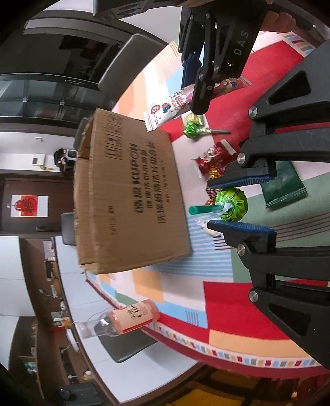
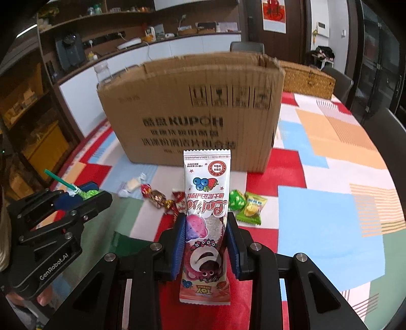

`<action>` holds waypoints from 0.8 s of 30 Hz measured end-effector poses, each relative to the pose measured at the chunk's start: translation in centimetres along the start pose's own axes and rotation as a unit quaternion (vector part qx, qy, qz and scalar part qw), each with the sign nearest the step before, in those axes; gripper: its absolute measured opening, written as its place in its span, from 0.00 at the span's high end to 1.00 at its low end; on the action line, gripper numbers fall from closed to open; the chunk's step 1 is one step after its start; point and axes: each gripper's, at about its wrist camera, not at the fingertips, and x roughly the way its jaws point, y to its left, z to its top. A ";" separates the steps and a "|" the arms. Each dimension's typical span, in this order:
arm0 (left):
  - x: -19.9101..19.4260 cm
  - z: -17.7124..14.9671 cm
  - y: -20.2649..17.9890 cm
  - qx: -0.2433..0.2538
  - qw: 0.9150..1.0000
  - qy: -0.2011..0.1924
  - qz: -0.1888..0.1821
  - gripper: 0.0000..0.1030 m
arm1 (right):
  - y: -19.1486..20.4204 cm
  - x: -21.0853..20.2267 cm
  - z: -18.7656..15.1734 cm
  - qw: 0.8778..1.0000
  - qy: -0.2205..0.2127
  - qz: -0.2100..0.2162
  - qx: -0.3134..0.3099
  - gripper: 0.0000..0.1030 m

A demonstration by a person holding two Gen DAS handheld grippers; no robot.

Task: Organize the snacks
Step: 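Carry the lollipop and stick pack over the cardboard box and open both tools inside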

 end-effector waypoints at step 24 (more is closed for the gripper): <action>-4.7 8.2 -0.2 0.015 0.993 -0.116 0.022 0.75 | -0.5 -6.2 6.9 0.992 -0.127 0.015 -0.008 0.70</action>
